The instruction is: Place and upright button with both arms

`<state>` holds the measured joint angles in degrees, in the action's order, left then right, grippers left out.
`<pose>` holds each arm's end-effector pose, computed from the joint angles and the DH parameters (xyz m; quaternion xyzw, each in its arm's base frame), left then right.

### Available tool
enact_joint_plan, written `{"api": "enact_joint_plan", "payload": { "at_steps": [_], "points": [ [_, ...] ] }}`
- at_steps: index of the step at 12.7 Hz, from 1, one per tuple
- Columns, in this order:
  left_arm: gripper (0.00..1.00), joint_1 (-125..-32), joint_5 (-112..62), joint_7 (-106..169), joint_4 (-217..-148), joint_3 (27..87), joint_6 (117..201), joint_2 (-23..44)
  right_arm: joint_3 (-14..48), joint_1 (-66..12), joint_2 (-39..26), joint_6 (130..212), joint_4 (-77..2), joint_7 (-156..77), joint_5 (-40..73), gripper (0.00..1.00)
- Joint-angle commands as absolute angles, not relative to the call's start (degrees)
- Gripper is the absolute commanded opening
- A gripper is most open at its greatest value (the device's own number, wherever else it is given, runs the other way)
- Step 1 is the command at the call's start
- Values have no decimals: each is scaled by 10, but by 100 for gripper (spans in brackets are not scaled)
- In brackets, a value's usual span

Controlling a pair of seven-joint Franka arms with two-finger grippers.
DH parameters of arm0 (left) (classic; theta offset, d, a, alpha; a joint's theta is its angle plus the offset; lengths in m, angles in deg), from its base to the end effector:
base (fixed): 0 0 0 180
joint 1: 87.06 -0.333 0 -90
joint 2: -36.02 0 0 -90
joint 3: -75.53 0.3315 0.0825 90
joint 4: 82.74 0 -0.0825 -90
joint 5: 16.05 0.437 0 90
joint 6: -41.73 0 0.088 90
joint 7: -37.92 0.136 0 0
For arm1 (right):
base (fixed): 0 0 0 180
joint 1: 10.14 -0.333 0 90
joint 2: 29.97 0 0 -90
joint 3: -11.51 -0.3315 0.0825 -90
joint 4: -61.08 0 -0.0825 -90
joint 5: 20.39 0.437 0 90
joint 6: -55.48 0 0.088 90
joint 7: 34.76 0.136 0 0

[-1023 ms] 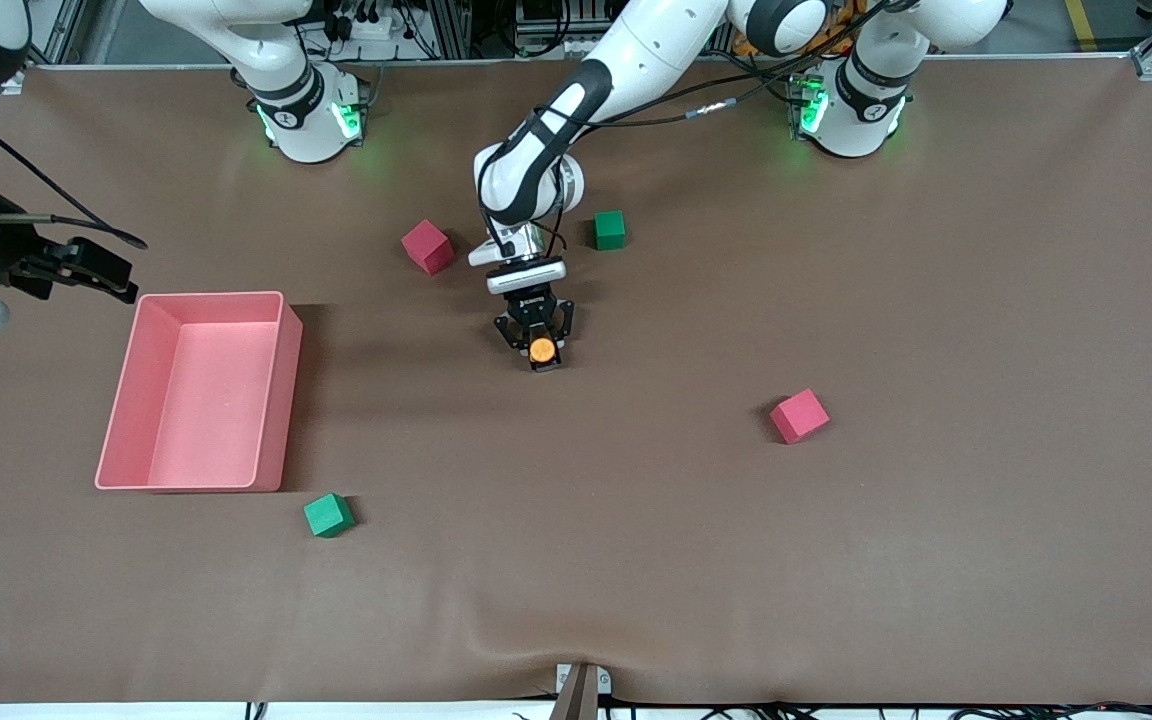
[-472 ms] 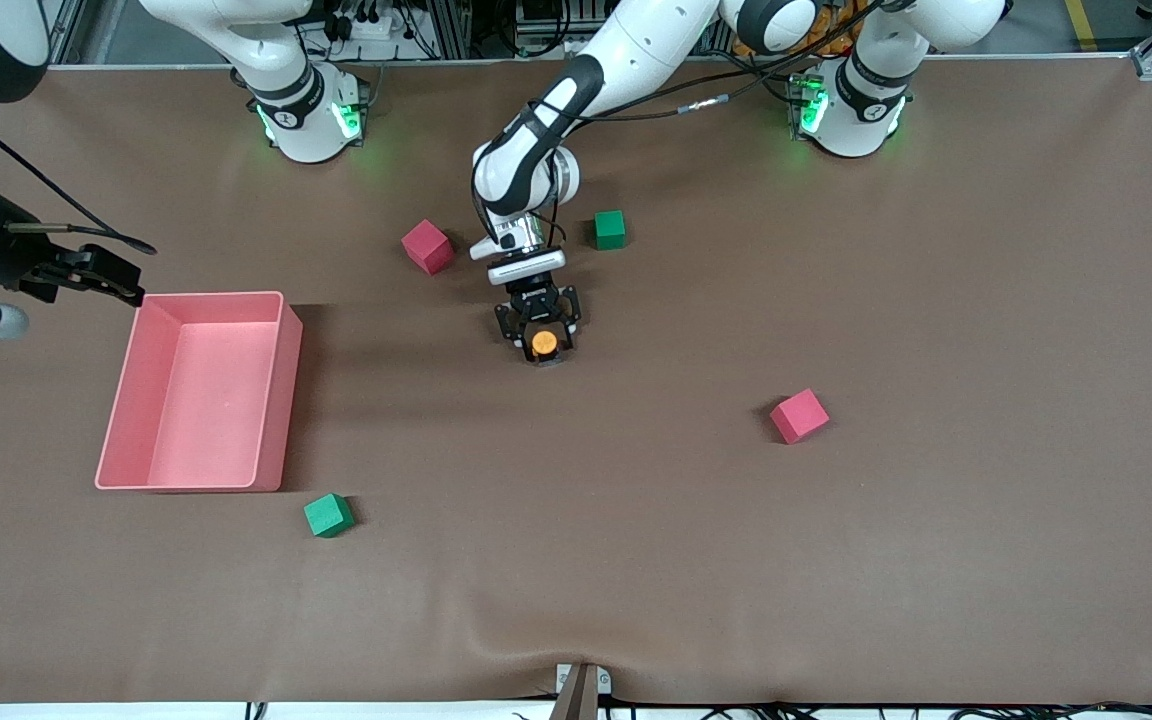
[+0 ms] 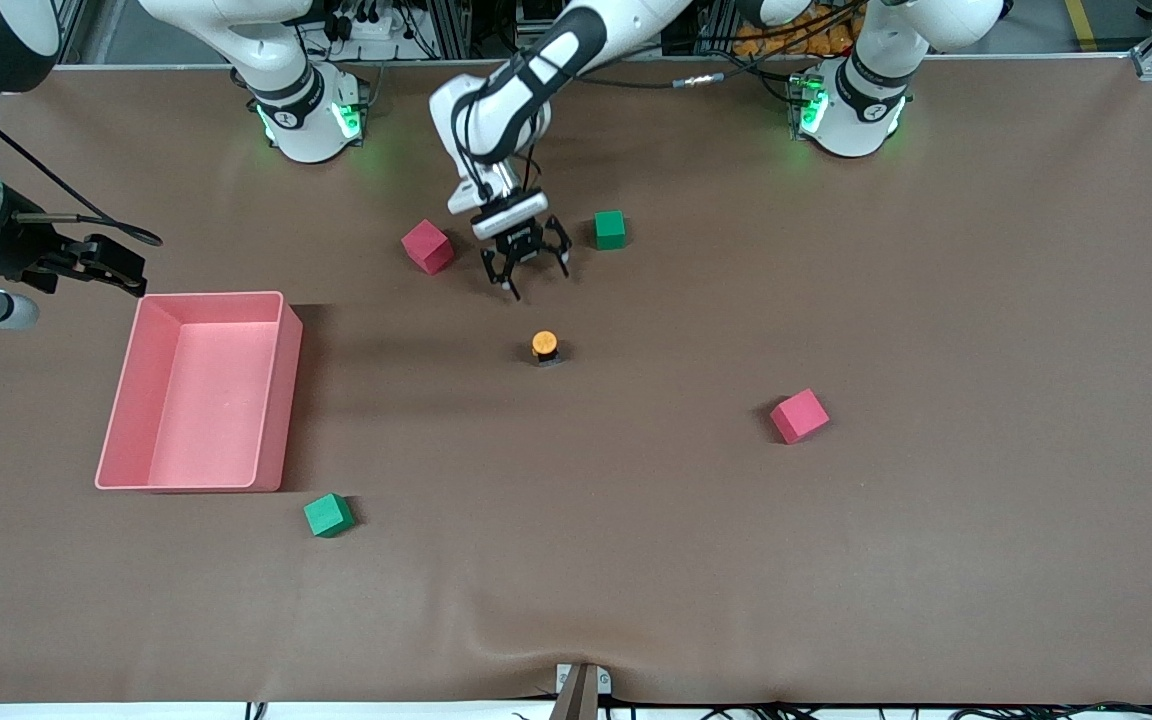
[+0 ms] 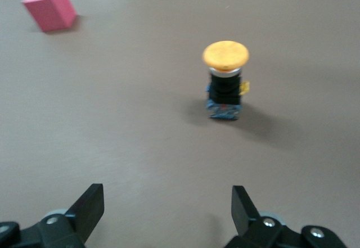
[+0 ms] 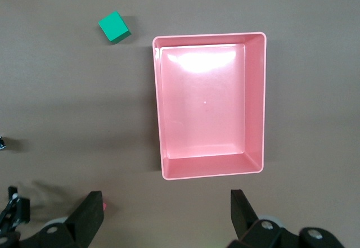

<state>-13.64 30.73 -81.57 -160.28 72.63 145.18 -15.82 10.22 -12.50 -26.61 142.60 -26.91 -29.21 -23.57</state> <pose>0.2606 -0.7006 0.1233 -0.9030 -0.1724 -0.3608 0.1572 0.6176 0.0312 0.5894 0.9988 -0.0169 -0.0346 0.0300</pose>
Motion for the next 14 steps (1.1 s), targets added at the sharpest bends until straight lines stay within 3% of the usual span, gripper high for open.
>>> {"api": "enact_joint_plan", "payload": {
  "at_steps": [1,7,9,14],
  "points": [
    [100,-146,254,-763,-1611,723,1434,-84,102,-125,-275,1424,-272,-284,-243,100],
    [100,-225,72,-605,-1612,730,1412,109,102,-127,-275,1421,-265,-281,-243,100],
    [100,-274,34,-546,-1613,730,1355,139,102,-126,-275,1416,-258,-278,-243,100],
    [100,-473,-41,-278,-1613,729,1348,213,101,-125,-279,1379,-234,-282,-242,100]
  ]
}}
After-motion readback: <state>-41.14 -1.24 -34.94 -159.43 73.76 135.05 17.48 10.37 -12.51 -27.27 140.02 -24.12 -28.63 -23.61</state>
